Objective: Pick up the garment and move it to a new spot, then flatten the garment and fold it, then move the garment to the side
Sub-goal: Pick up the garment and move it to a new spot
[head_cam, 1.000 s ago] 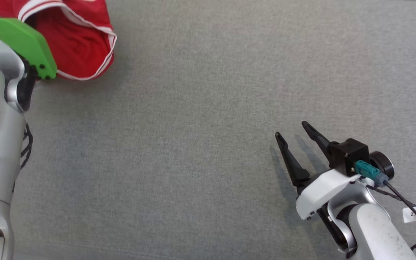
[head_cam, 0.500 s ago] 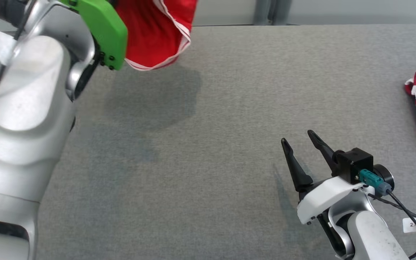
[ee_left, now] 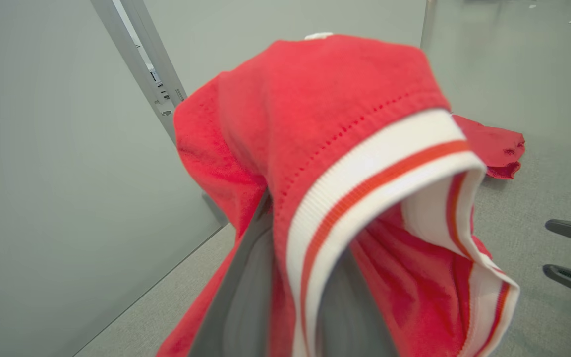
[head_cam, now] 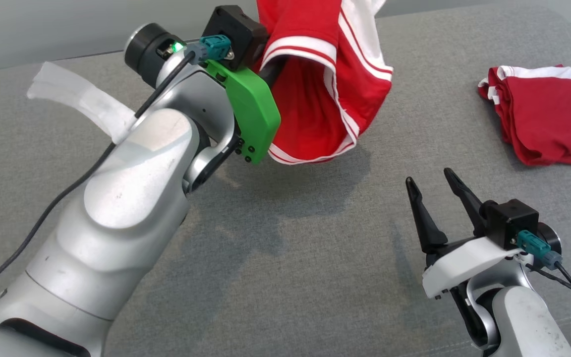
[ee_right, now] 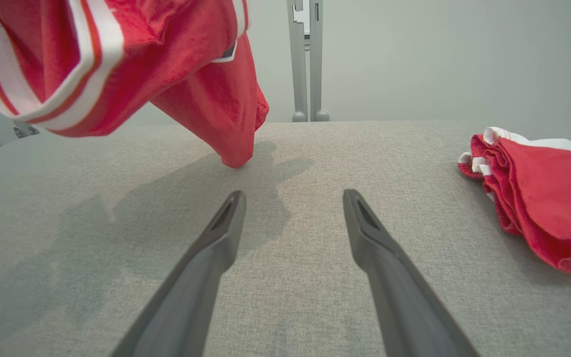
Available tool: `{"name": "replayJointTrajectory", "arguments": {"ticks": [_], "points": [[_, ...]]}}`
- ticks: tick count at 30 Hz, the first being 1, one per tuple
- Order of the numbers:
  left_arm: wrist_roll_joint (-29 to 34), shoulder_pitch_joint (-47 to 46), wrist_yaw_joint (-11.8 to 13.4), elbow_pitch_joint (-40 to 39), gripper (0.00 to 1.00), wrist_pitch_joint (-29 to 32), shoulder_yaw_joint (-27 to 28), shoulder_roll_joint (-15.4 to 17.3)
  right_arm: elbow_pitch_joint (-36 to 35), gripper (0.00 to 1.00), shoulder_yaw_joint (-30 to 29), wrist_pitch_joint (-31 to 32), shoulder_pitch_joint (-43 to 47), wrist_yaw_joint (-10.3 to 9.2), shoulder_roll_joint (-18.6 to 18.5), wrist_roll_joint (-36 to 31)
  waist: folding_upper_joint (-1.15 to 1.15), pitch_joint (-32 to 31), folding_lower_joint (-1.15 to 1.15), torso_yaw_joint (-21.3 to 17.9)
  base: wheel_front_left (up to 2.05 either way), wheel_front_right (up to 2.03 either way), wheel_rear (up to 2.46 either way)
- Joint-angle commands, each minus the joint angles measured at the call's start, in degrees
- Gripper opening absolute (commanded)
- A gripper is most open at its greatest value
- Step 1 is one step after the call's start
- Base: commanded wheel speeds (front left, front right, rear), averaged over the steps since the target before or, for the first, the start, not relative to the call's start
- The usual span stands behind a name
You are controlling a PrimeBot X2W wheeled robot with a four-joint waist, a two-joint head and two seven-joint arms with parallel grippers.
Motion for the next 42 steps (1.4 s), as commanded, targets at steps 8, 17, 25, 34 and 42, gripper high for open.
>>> {"name": "replayJointTrajectory", "arguments": {"ticks": [8,17,25,34,42], "points": [[-4.1,5.3,0.1,0.2,0.0,-1.6,-0.4,-1.6,-2.2,1.0,-1.6,-0.4,0.4,-0.07,0.2,-0.8,0.0,4.3,0.0,-4.2,0.0,0.0,0.0],[-4.4,9.0,0.4,6.4,1.0,-1.9,-2.0,-0.5,-1.9,1.0,-1.9,-0.9,0.6,-0.07,0.4,-0.7,0.0,5.3,0.0,-4.9,0.0,0.0,0.0],[-4.4,10.6,1.4,8.5,1.0,-0.8,-3.0,0.4,-0.7,1.0,-1.7,-0.7,1.2,-0.07,0.4,-0.9,0.0,2.2,0.0,-2.7,0.0,0.0,0.0],[-6.0,14.1,3.6,1.2,1.0,0.8,-2.5,1.8,-0.5,1.0,-2.2,-0.1,3.2,-0.08,0.4,-1.1,0.0,-2.4,0.0,0.4,0.0,0.0,0.0],[-9.7,21.1,5.7,-8.1,1.0,3.3,-3.2,0.9,-0.9,1.0,-2.8,0.5,4.9,-0.08,0.4,-0.8,0.0,-4.8,0.0,2.1,0.0,0.0,0.0]]}}
